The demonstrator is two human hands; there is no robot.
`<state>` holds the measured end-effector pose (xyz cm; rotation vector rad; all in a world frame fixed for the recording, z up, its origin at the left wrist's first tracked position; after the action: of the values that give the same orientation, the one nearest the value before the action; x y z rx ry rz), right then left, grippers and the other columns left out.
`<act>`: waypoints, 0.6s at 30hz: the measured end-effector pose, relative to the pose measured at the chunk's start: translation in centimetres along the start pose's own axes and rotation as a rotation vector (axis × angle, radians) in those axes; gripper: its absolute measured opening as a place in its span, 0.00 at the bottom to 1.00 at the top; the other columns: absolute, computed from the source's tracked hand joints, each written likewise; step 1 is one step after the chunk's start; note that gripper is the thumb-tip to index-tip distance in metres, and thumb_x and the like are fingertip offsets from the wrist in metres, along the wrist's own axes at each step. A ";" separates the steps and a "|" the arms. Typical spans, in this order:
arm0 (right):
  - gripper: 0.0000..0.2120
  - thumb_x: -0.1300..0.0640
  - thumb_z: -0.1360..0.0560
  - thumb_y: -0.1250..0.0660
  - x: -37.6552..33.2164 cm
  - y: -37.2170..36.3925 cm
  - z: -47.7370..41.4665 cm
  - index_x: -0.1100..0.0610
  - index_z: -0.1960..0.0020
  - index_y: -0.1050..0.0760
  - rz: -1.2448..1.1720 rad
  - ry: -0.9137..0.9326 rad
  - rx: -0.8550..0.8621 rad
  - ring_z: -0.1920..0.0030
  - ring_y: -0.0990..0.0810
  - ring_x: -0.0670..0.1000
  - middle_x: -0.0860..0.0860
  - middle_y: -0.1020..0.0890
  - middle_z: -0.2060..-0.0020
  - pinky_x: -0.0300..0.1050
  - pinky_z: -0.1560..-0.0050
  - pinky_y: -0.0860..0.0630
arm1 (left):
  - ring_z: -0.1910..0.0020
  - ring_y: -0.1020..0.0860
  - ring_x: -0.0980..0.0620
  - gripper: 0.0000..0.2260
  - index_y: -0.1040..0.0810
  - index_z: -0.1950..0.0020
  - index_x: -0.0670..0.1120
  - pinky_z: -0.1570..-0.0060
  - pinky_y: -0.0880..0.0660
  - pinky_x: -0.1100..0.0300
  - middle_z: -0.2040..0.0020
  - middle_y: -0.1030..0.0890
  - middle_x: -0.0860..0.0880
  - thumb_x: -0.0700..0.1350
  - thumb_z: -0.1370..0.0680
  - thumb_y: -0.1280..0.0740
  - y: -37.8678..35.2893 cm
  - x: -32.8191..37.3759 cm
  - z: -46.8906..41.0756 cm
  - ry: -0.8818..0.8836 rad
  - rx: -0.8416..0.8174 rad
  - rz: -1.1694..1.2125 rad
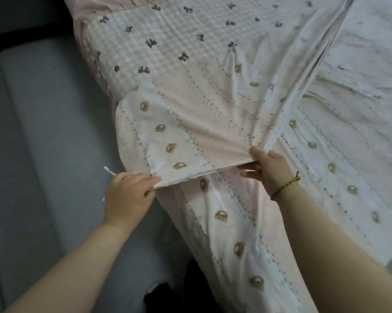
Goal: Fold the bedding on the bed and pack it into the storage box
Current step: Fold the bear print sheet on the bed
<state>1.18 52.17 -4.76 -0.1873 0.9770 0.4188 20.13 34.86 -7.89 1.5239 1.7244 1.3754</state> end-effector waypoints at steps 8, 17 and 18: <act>0.09 0.61 0.22 0.40 4.0 6.2 5.0 0.62 0.60 0.29 0.028 -0.088 0.025 0.77 0.20 0.46 0.58 0.22 0.66 0.38 0.73 0.21 | 0.61 0.33 0.51 0.15 0.16 0.67 0.47 0.64 0.40 0.63 0.73 0.20 0.51 0.46 0.34 0.43 -0.9 5.9 9.0 0.050 -0.149 0.052; 0.08 0.62 0.23 0.39 8.1 17.5 10.6 0.62 0.60 0.29 0.044 0.009 -0.052 0.77 0.21 0.46 0.56 0.22 0.74 0.37 0.73 0.22 | 0.74 0.21 0.48 0.15 0.17 0.66 0.44 0.72 0.28 0.66 0.68 0.17 0.47 0.43 0.35 0.44 -3.1 16.8 15.4 0.230 -0.123 -0.024; 0.08 0.62 0.23 0.39 8.3 18.7 11.3 0.63 0.60 0.29 0.026 0.035 -0.076 0.76 0.21 0.46 0.53 0.22 0.78 0.37 0.73 0.22 | 0.73 0.20 0.46 0.14 0.17 0.66 0.42 0.72 0.26 0.63 0.68 0.17 0.46 0.42 0.35 0.43 -2.9 18.4 16.8 0.297 -0.063 -0.019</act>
<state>5.92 75.07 -4.86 -0.2509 0.9993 0.4784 27.64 58.40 -12.22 1.3173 1.8400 1.6990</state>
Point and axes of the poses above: each hand's wrist, its own z-axis away from the middle knuckle, its own y-axis out of the back of the hand, x = y × z, the point moved 1 cm from there along -z, towards the middle knuckle
